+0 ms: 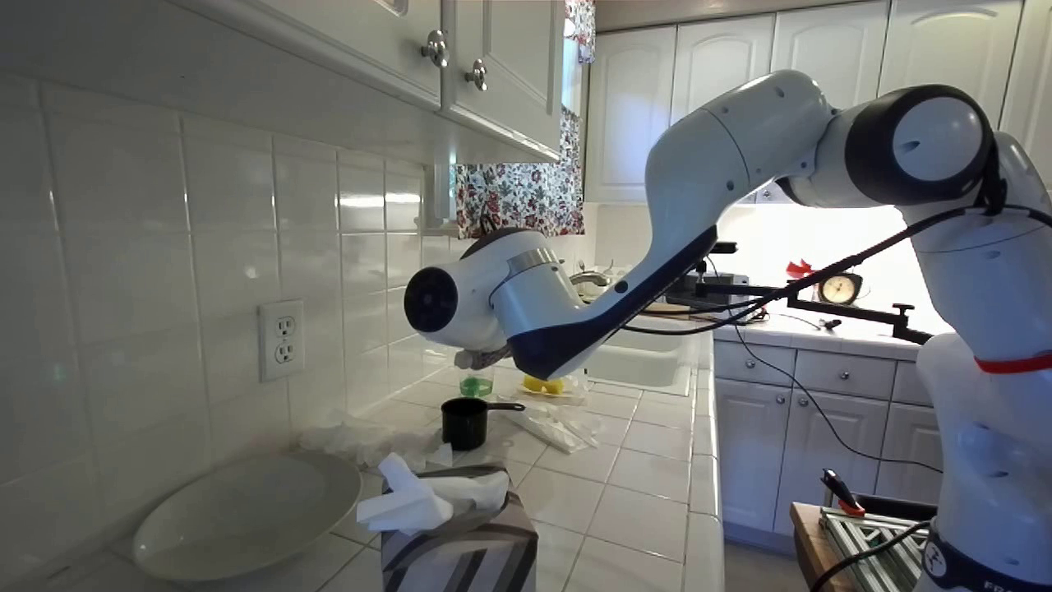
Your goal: Pick up the bottle, then pour some of its contents into the cup
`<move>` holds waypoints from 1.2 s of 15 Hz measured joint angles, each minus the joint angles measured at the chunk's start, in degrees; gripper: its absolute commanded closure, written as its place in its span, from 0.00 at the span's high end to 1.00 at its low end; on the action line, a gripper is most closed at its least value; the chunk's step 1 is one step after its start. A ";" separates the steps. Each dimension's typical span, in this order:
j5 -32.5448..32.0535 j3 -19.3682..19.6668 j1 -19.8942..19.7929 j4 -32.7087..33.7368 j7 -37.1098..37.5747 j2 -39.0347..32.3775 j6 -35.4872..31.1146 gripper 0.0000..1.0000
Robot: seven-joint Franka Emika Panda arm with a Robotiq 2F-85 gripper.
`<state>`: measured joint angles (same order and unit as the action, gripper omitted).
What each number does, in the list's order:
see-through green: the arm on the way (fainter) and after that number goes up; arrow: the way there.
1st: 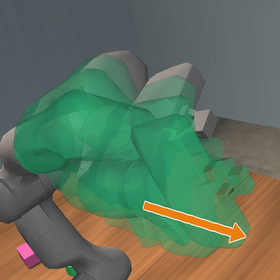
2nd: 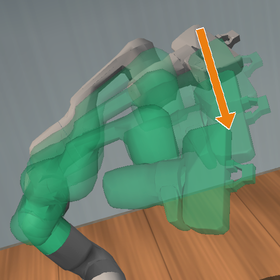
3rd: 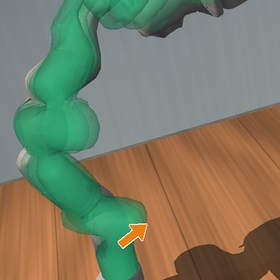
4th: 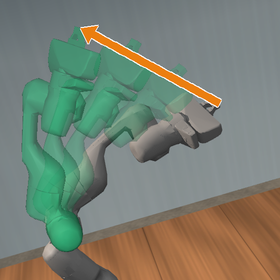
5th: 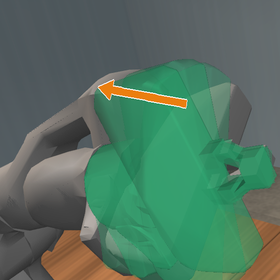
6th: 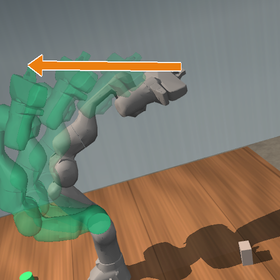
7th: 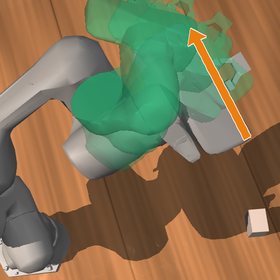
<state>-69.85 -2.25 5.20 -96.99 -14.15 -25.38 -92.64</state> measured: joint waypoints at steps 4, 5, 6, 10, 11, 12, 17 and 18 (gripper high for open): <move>1.71 -0.26 -0.24 -0.31 2.40 0.53 -2.01 0.08; 2.41 -0.27 -0.35 -0.49 2.83 0.73 -2.82 0.08; 3.17 -0.28 -0.55 -0.68 3.17 0.94 -3.79 0.08; 6.04 -0.28 -1.66 -1.94 4.51 2.15 -8.38 0.08; 6.71 -0.28 -1.91 -2.31 5.04 2.55 -9.55 0.08; 7.25 -0.28 -2.15 -2.80 5.63 3.06 -10.73 0.08; 10.97 -0.26 -3.02 -6.36 9.93 6.69 -18.42 0.08; 11.85 -0.25 -3.18 -7.37 10.80 7.60 -20.49 0.08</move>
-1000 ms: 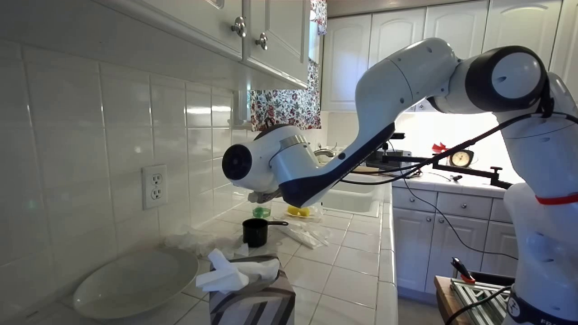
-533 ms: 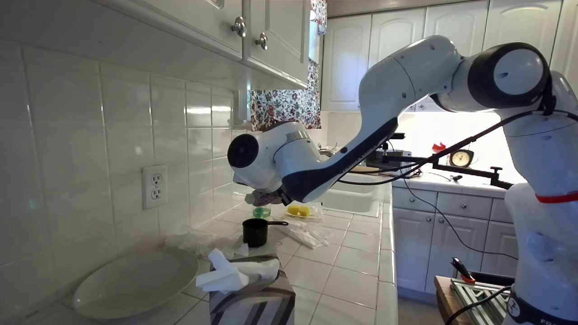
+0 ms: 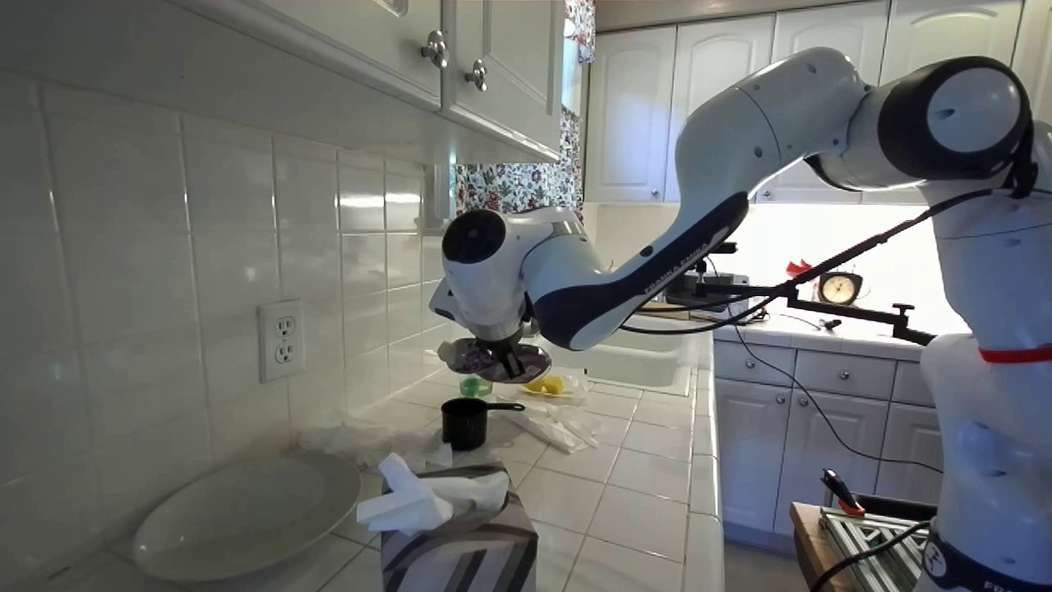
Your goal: Pick up the bottle, then pour some of its contents into the cup
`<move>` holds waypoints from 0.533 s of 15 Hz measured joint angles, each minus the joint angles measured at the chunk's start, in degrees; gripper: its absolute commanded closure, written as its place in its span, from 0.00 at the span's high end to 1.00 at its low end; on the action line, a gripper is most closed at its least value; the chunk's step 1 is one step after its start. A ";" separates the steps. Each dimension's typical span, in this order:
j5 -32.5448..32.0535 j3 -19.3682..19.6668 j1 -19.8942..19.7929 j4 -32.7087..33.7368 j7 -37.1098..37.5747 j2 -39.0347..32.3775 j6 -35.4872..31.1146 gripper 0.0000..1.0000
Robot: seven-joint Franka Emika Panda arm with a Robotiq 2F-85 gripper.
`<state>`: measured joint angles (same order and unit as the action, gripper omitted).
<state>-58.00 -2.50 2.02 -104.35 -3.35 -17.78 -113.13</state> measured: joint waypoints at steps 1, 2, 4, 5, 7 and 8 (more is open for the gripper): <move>1.01 0.03 -0.17 -1.06 0.92 0.92 -2.07 0.08; 1.91 0.06 -0.40 -2.16 1.78 1.85 -4.27 0.08; 3.61 0.21 -0.84 -4.39 3.44 3.72 -8.66 0.08; 4.32 0.36 -0.99 -5.50 4.20 4.62 -10.55 0.08; 6.04 0.72 -1.18 -7.61 5.18 6.42 -13.73 0.08; 6.76 0.85 -1.29 -8.61 5.76 7.29 -15.06 0.08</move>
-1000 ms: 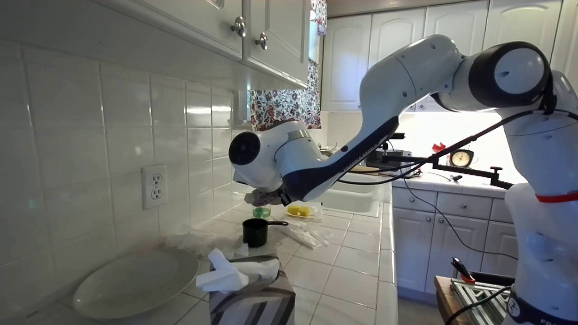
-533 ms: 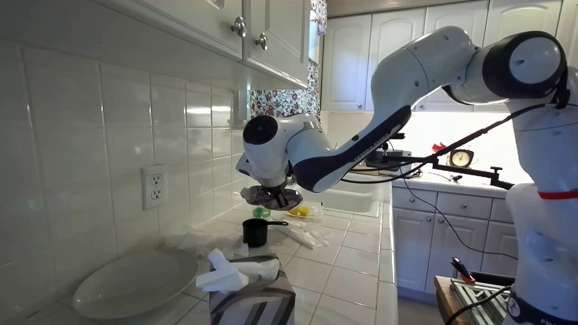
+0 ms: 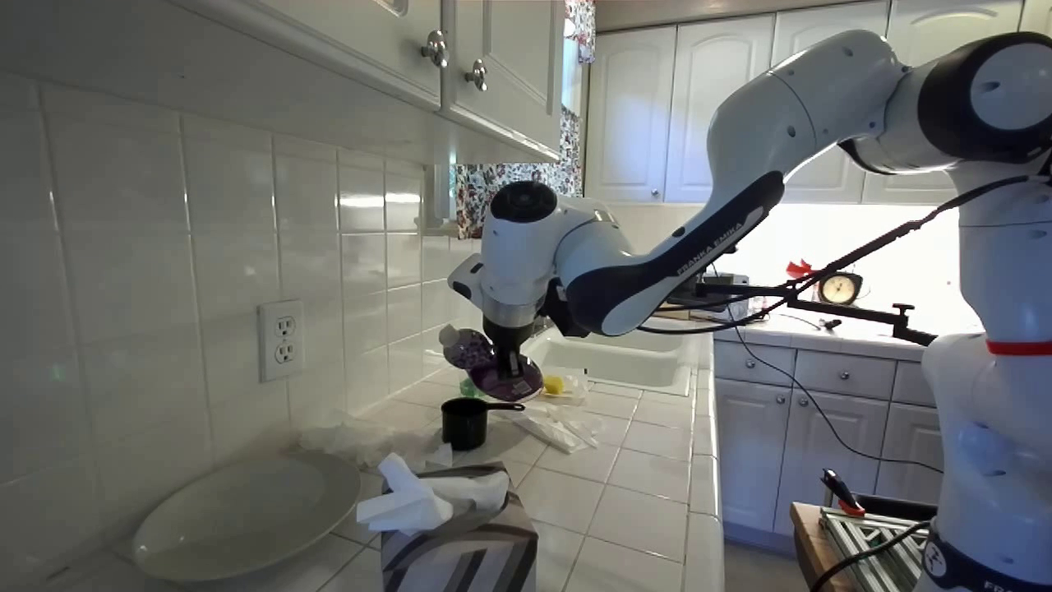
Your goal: Pick up the bottle, then pour some of its contents into the cup
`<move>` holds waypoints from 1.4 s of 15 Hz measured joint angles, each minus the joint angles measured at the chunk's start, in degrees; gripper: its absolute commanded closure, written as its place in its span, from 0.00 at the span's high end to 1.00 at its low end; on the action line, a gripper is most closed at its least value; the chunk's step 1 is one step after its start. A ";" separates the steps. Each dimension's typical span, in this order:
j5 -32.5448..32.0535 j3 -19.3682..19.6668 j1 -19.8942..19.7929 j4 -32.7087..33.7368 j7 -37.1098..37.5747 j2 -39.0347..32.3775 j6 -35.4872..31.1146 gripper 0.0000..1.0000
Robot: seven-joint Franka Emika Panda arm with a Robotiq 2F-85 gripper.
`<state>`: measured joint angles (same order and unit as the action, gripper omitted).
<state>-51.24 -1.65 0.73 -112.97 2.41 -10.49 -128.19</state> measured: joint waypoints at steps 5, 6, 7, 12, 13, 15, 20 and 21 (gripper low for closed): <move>3.46 0.23 0.03 -4.78 2.63 5.05 -2.99 0.08; 4.31 0.22 0.03 -5.65 2.96 6.05 -2.99 0.08; 5.34 0.22 0.03 -6.51 3.04 7.04 -2.98 0.08; 8.35 -0.13 0.13 -10.30 3.04 10.31 -3.13 0.08; 8.35 -0.21 0.21 -11.01 3.05 10.72 -3.71 0.08; 8.35 -0.27 0.53 -12.36 3.05 11.31 -5.41 0.08; 8.33 -0.65 0.82 -15.95 3.05 12.90 -13.03 0.08; 8.33 -0.67 0.81 -16.68 3.05 13.31 -14.80 0.08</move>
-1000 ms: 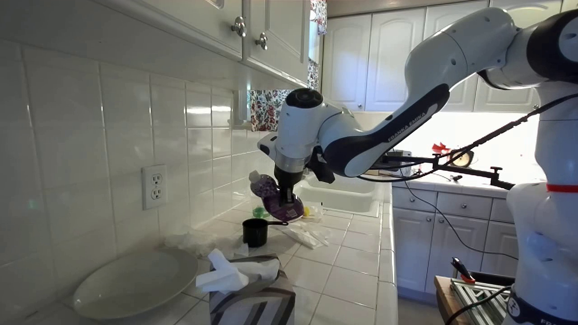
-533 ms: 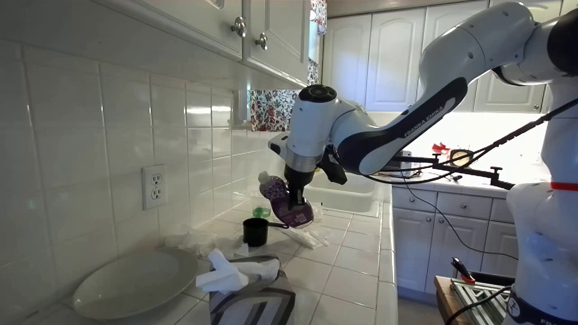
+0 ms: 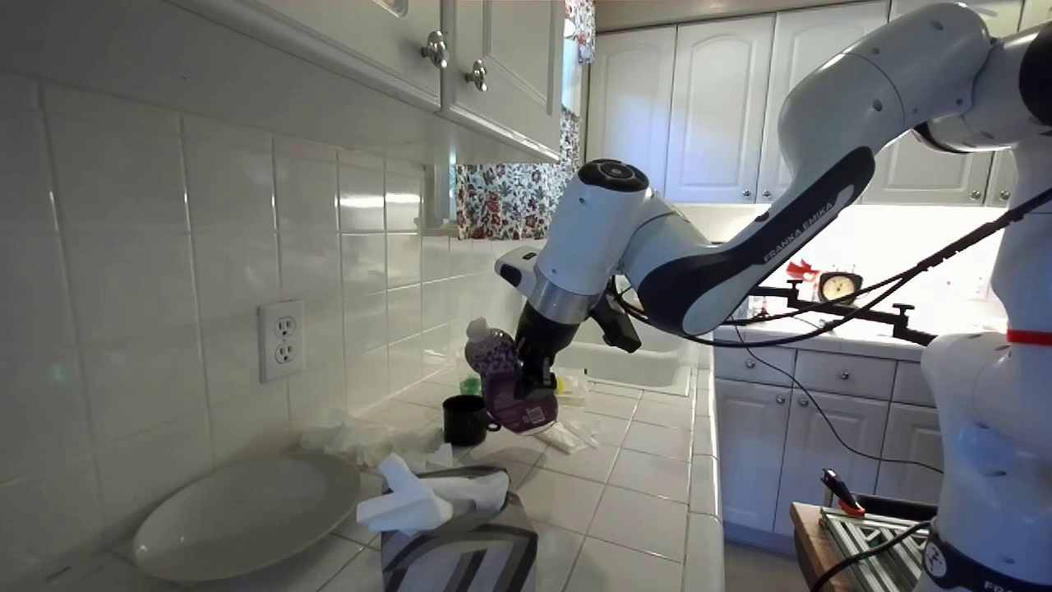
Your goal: Pick up the bottle, then pour some of its contents into the cup
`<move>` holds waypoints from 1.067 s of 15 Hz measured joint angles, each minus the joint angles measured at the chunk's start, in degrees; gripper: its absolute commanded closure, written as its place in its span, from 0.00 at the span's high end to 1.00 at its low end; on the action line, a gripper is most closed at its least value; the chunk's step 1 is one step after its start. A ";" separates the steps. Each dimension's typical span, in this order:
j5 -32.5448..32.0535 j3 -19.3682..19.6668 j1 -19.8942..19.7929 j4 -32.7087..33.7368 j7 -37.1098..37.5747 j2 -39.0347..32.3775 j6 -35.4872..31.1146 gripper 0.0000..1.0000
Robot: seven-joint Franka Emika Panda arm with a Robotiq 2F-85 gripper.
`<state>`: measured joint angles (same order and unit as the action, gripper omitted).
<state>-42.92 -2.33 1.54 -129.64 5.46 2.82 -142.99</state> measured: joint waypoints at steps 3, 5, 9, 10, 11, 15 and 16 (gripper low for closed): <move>0.88 0.02 -0.03 -2.43 -0.07 1.44 -5.35 0.08; 3.32 0.07 -0.03 -4.14 -0.60 2.48 -8.77 0.08; 11.90 0.65 -0.03 -8.16 -7.13 4.35 -17.11 0.08; 14.83 0.76 0.02 -9.17 -9.76 4.64 -18.89 0.08; 18.21 0.87 0.21 -10.17 -12.59 4.89 -20.12 0.08; 33.36 3.52 4.21 -12.64 -25.28 5.65 -20.94 0.08; 35.97 4.08 5.00 -12.80 -27.67 5.87 -20.68 0.08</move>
<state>-6.95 1.76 6.54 -142.44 -22.22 8.69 -163.67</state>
